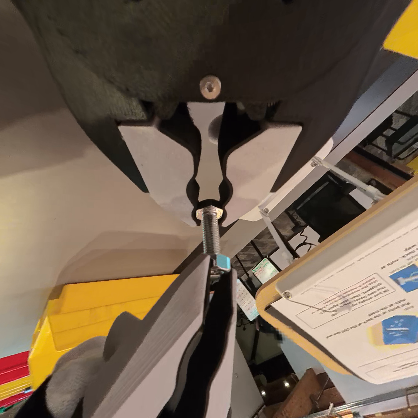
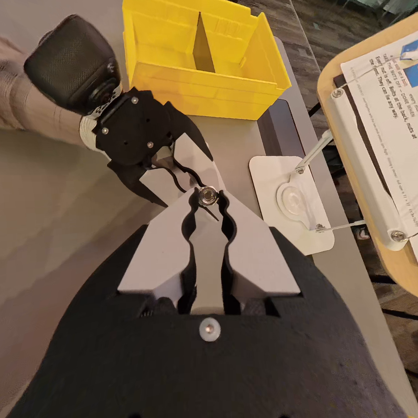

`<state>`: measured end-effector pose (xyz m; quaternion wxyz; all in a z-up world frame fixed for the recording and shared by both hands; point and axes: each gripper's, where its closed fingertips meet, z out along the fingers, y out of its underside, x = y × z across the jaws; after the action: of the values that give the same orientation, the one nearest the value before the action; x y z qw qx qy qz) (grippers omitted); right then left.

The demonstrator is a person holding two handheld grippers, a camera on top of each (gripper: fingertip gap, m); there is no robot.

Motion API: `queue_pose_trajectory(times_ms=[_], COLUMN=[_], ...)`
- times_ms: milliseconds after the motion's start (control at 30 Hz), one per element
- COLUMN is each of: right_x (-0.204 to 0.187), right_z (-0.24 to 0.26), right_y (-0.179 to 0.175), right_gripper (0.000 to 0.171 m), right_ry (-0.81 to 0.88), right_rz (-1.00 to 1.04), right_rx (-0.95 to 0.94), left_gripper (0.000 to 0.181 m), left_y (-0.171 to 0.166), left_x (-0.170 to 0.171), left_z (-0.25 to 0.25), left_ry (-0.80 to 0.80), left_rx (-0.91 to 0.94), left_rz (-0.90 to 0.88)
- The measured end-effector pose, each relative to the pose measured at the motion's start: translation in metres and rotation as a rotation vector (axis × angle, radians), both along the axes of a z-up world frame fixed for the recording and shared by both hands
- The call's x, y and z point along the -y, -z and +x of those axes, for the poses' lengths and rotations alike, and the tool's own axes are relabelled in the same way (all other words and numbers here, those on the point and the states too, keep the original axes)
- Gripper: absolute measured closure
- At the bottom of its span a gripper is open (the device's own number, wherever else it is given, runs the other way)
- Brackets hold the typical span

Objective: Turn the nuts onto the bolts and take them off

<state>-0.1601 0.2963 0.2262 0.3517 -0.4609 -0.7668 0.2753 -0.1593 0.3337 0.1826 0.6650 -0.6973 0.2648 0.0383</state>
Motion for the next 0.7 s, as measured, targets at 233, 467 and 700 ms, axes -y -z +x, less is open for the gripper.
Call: queue_pose_trajectory(times_ms=[233,467,700], right_x=[-0.010,-0.012,-0.012], right_z=[-0.012,-0.017,-0.016], right_y=[0.007,0.010,0.009], right_gripper=[0.155,0.155,0.155], right_ry=[0.132,0.179,0.181], right_rz=[-0.045,-0.073,-0.049], right_rx=[0.033,0.042,0.037], left_gripper=[0.168,0.168,0.168], left_y=[0.008,0.011,0.010], left_x=[-0.007,-0.009,-0.008], left_z=[-0.016,-0.020,-0.019], left_ry=[-0.091,-0.110,-0.104], left_rx=[-0.023,-0.015,-0.010], left_rz=[-0.033,-0.044,-0.042])
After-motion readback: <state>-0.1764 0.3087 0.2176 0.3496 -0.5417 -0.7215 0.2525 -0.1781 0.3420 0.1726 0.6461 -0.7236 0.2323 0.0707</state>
